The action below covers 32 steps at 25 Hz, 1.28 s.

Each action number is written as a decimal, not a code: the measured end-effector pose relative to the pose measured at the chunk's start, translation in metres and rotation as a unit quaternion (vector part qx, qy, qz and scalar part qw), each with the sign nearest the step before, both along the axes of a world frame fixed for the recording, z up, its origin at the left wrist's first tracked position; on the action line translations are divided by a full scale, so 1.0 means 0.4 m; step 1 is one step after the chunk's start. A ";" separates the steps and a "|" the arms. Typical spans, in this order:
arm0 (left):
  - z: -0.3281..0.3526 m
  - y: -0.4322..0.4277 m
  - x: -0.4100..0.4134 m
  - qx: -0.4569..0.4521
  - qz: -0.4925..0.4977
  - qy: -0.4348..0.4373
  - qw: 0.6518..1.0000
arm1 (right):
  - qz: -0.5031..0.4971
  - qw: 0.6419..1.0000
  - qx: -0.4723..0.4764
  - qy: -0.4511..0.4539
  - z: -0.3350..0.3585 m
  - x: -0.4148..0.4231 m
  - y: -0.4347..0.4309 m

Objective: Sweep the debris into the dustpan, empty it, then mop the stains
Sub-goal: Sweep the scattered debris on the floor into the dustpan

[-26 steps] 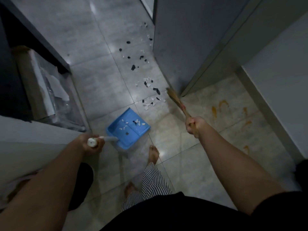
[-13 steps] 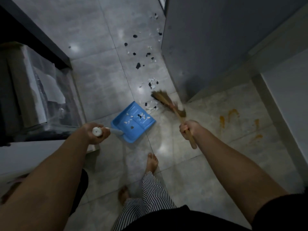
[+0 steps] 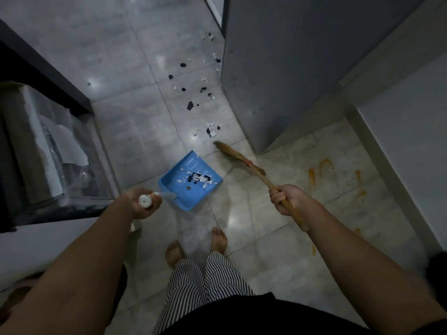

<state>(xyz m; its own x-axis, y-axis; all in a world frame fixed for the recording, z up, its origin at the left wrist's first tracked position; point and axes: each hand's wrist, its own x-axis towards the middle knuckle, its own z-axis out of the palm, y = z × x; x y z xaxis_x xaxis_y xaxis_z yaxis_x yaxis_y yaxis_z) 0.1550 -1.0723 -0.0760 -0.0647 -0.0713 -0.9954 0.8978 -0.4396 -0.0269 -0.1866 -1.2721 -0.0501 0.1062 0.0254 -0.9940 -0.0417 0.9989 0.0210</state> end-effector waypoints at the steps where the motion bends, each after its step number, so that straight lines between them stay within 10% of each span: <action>1: 0.001 0.011 0.014 0.001 -0.007 0.002 1.000 | -0.025 1.000 -0.006 0.008 -0.007 0.011 0.002; 14: 0.006 0.070 0.102 0.021 -0.039 -0.030 0.999 | 0.073 0.994 0.065 -0.040 0.016 0.133 0.269; 32: 0.051 0.116 0.191 -0.045 -0.007 -0.028 0.999 | -0.089 0.993 -0.015 -0.077 0.119 0.175 0.101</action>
<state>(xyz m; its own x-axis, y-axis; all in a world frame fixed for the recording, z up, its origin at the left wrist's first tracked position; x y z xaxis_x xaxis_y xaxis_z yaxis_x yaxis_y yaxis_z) 0.2313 -1.0260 -0.0555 -0.0106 -0.1607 -0.9869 0.8905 -0.4505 0.0638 -0.1167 -1.2318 -0.0025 0.2569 -0.0370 -0.9657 0.1345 0.9909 -0.0022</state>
